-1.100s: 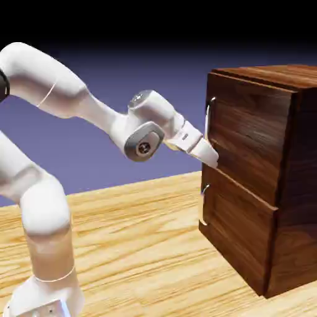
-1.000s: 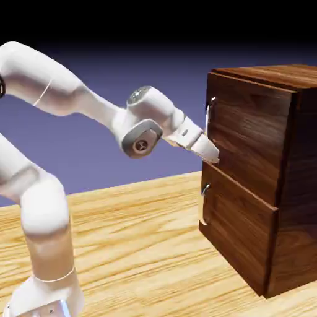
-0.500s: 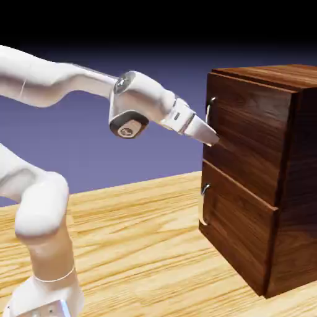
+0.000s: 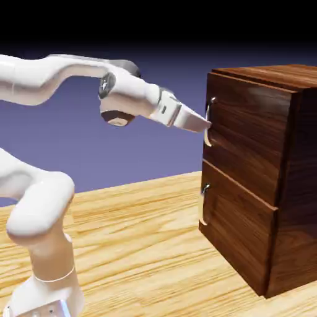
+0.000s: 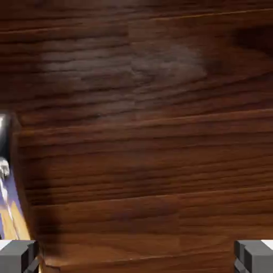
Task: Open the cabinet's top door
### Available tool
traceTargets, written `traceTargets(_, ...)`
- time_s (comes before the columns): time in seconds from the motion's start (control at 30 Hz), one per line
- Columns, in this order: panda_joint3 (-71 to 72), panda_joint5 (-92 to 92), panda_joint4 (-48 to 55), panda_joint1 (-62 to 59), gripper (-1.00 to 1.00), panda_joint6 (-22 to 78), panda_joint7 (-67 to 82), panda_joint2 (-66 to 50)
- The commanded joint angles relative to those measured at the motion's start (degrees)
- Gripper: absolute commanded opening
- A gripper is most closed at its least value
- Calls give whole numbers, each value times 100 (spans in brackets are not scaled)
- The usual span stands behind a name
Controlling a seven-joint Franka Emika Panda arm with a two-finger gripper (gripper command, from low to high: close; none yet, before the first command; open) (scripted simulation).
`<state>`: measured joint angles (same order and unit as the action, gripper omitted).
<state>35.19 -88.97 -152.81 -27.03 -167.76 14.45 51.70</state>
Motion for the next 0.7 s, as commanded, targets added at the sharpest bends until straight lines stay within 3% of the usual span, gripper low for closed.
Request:
traceTargets(0.0, 99, -250, 23, -78, 0, 18, 160, 53)
traceTargets(0.67, 2070, -5234, 482, -1631, 0, 368, 3348, 1120)
